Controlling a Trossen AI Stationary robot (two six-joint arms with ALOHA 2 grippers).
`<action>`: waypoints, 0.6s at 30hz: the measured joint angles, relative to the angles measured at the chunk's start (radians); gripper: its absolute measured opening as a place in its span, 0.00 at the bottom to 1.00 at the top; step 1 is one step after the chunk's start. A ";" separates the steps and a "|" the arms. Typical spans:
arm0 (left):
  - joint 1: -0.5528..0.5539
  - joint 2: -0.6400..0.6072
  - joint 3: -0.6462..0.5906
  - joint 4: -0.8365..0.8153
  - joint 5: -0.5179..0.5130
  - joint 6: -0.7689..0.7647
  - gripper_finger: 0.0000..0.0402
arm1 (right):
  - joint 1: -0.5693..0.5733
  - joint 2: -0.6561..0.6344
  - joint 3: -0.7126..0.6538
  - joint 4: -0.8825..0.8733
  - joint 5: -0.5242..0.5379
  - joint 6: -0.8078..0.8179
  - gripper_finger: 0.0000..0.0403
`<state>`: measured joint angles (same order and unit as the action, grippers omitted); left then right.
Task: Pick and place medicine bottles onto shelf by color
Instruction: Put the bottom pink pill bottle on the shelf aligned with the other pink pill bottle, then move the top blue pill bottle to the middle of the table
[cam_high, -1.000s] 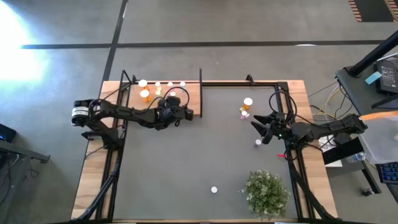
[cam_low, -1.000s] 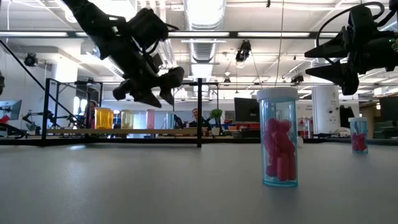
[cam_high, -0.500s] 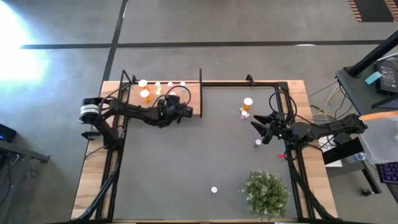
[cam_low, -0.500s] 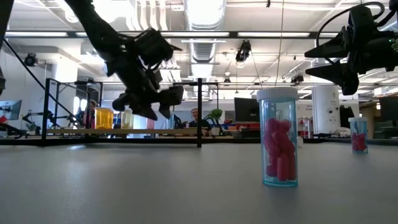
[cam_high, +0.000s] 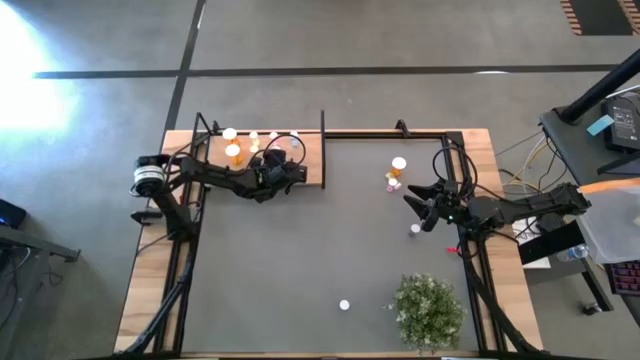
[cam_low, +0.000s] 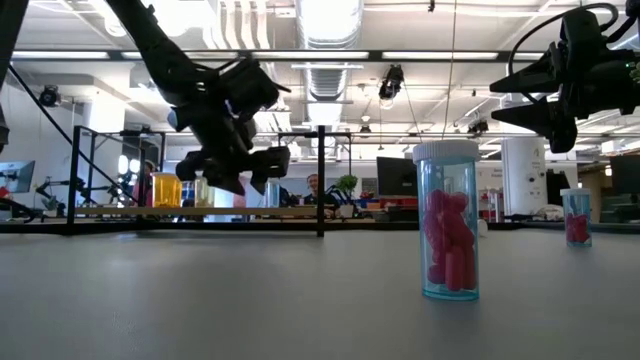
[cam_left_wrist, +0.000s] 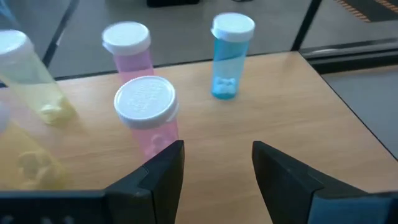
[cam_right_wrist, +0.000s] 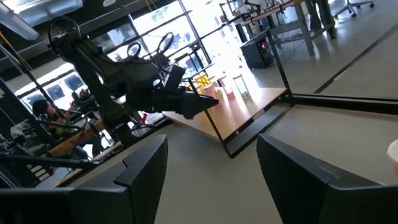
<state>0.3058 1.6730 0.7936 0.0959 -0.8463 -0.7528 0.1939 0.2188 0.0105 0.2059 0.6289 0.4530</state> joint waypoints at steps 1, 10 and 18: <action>0.003 0.000 -0.001 0.000 -0.001 0.000 0.43 | 0.000 0.000 0.000 0.000 0.000 0.000 0.59; 0.013 0.000 -0.012 -0.001 -0.010 0.000 0.43 | 0.000 0.000 0.000 0.000 0.000 0.000 0.59; -0.043 -0.056 -0.009 -0.001 0.028 0.000 0.43 | 0.000 0.000 0.000 0.000 0.000 0.000 0.59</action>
<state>0.2627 1.6165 0.7849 0.0952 -0.8188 -0.7525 0.1936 0.2188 0.0105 0.2058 0.6289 0.4530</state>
